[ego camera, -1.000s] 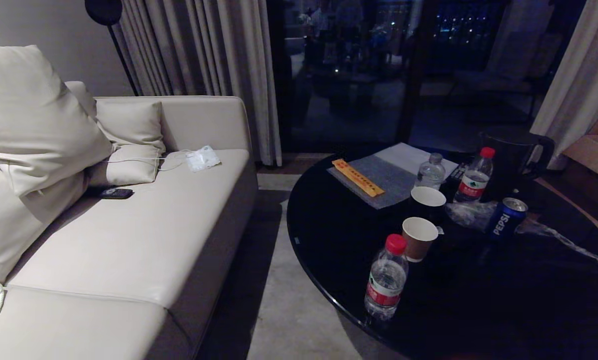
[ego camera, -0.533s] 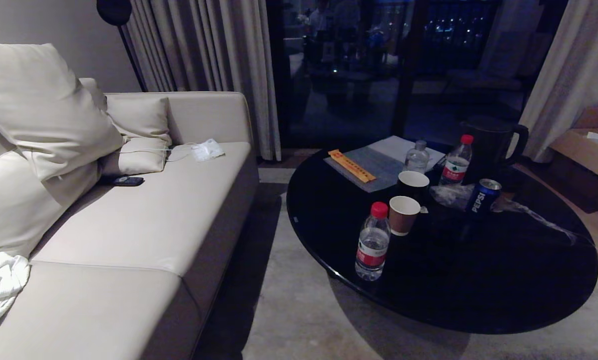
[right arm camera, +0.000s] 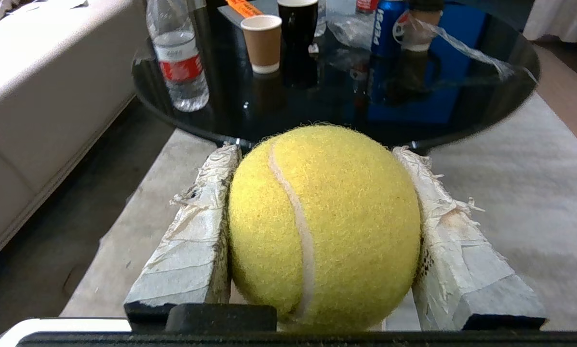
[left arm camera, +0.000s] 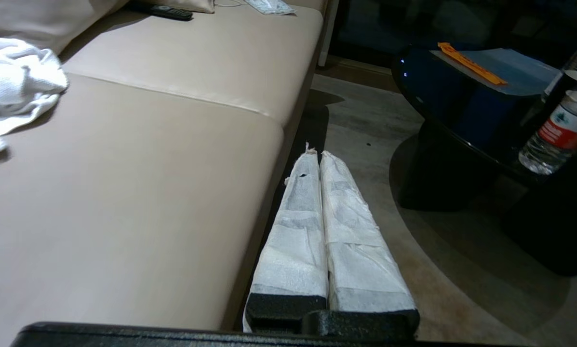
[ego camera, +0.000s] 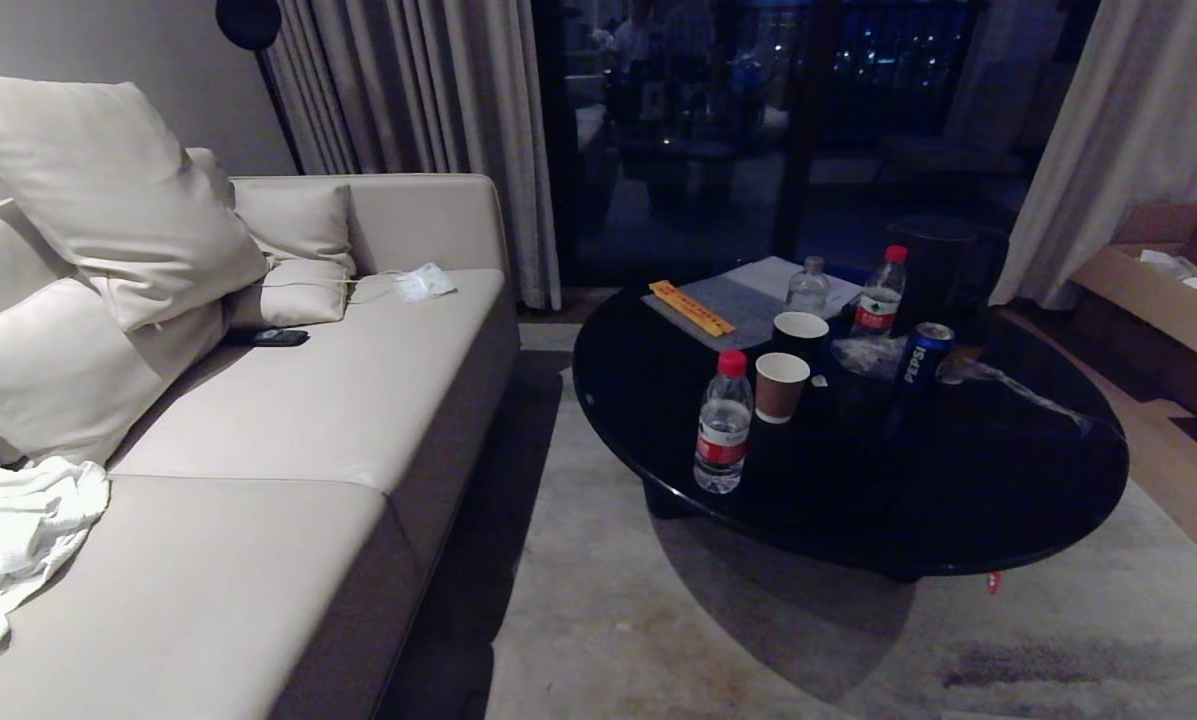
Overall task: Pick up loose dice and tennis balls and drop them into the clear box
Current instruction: Put the ball in the box
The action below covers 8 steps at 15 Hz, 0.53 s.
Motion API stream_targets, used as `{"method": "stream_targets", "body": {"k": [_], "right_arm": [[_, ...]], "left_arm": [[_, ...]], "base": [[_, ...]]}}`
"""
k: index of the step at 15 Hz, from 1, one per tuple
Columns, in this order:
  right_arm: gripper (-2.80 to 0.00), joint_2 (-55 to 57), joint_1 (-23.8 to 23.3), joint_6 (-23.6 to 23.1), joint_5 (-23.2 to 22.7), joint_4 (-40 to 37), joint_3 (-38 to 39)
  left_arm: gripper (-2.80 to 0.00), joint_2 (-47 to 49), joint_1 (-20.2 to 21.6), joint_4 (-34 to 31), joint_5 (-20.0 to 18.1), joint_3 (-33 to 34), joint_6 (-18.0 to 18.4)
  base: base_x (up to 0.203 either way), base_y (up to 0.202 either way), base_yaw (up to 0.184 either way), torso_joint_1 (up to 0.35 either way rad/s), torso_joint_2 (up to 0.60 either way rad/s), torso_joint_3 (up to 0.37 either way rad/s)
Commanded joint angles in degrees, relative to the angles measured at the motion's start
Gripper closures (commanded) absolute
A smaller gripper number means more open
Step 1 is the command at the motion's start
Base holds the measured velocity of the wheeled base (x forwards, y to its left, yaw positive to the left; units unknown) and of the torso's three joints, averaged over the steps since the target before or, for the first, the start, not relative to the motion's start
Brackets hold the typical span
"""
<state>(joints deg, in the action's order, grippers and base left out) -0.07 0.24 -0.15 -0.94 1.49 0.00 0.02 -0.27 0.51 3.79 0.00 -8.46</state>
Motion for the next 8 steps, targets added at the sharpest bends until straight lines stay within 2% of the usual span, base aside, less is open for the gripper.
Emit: {"method": "stream_targets", "body": {"k": [1,8], "right_arm": [[0.0,0.07,0.02,-0.02,-0.03,0.09,0.62],[0.0,0.07,0.01,-0.02,-0.03,0.01,0.62]], "left_arm": [[0.0,0.06,0.0,0.02,0.07,0.0,-0.07],[0.0,0.0,0.0,0.02,0.01,0.0,-0.07]], "base": [[-0.189,0.0,-0.004,0.003,0.0,0.002],[-0.186,0.0,-0.001,0.005,0.0,0.003]]}}
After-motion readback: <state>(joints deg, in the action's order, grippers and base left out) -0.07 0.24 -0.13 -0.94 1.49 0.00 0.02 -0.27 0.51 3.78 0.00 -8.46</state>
